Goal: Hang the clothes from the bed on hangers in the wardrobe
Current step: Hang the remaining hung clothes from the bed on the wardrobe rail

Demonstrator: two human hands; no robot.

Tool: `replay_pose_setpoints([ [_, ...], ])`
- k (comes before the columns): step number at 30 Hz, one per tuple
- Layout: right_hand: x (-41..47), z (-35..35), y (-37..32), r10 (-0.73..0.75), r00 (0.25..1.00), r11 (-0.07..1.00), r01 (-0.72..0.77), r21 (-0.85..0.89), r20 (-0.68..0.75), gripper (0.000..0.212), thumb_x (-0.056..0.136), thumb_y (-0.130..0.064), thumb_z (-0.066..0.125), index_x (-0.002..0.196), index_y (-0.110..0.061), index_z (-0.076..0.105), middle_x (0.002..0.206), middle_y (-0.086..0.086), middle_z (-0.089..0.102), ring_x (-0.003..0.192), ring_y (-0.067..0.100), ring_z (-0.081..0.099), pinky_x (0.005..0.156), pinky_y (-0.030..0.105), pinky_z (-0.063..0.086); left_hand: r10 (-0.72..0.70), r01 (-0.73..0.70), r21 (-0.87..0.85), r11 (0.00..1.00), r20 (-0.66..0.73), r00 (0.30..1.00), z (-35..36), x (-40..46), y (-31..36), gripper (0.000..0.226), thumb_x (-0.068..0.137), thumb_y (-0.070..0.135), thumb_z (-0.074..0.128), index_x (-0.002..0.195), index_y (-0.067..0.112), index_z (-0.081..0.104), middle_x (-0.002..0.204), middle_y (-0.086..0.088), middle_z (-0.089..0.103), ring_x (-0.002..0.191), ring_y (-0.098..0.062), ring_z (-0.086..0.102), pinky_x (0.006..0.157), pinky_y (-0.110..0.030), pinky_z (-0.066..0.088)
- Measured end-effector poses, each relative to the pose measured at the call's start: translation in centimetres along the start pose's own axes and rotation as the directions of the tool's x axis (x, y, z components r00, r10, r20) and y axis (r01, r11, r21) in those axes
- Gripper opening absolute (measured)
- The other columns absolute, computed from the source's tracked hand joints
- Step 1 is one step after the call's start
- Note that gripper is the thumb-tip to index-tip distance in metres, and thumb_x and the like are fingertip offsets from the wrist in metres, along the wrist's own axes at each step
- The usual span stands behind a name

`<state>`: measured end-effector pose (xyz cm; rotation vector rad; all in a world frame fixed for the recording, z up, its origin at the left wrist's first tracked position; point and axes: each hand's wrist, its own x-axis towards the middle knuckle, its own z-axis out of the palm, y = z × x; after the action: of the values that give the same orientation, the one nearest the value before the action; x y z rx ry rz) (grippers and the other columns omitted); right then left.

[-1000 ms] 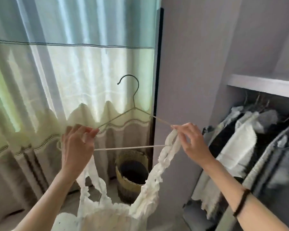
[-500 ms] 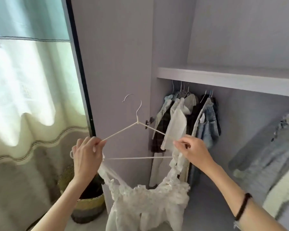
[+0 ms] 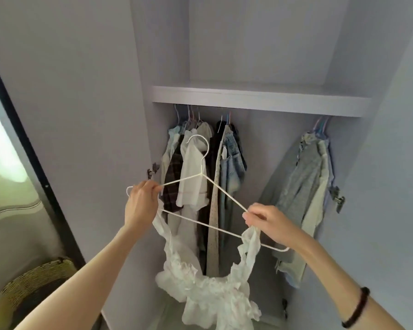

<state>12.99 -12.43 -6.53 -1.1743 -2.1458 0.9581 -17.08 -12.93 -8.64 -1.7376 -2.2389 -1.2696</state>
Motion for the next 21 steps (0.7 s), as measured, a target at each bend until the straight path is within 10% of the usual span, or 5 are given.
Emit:
replay_pose_setpoints([
  [3, -0.7, 0.6, 0.2, 0.098, 0.995, 0.992, -0.098, 0.076, 0.001, 0.037, 0.097, -0.024, 0.044, 0.064, -0.013, 0.055, 0.069, 0.006, 0.064, 0.064, 0.016, 0.053, 0.069, 0.019, 0.040, 0.040, -0.051, 0.100, 0.994, 0.112, 0.993, 1.6, 0.3, 0.0, 0.025, 0.097, 0.018, 0.043, 0.107, 0.011, 0.065, 0.105, -0.009, 0.065, 0.101, -0.032, 0.056, 0.099, -0.043, 0.032],
  [9, 0.1, 2.9, 3.6, 0.366, 0.914, 0.873, -0.271, 0.405, -0.177, 0.040, 0.097, -0.020, 0.046, 0.058, -0.011, 0.048, 0.049, 0.000, 0.051, 0.048, 0.008, 0.056, 0.092, 0.049, 0.048, -0.030, 0.017, 0.044, 0.999, 0.306, 0.952, 3.2, 0.5, -2.0, 0.036, 0.096, 0.012, 0.040, 0.130, 0.015, 0.051, 0.127, -0.012, 0.054, 0.117, -0.030, 0.048, 0.094, -0.037, 0.039],
  [21, 5.4, -0.6, 7.5, 0.329, 0.941, 0.728, -0.201, 0.655, -0.077, 0.031, 0.100, -0.008, 0.032, 0.071, -0.006, 0.043, 0.062, 0.001, 0.045, 0.062, 0.016, 0.047, 0.078, 0.033, 0.045, -0.018, 0.066, -0.086, 0.994, 0.464, 0.886, 12.0, 7.7, -0.6, 0.033, 0.098, 0.018, 0.037, 0.126, 0.014, 0.053, 0.135, -0.003, 0.049, 0.119, -0.024, 0.049, 0.089, -0.023, 0.037],
])
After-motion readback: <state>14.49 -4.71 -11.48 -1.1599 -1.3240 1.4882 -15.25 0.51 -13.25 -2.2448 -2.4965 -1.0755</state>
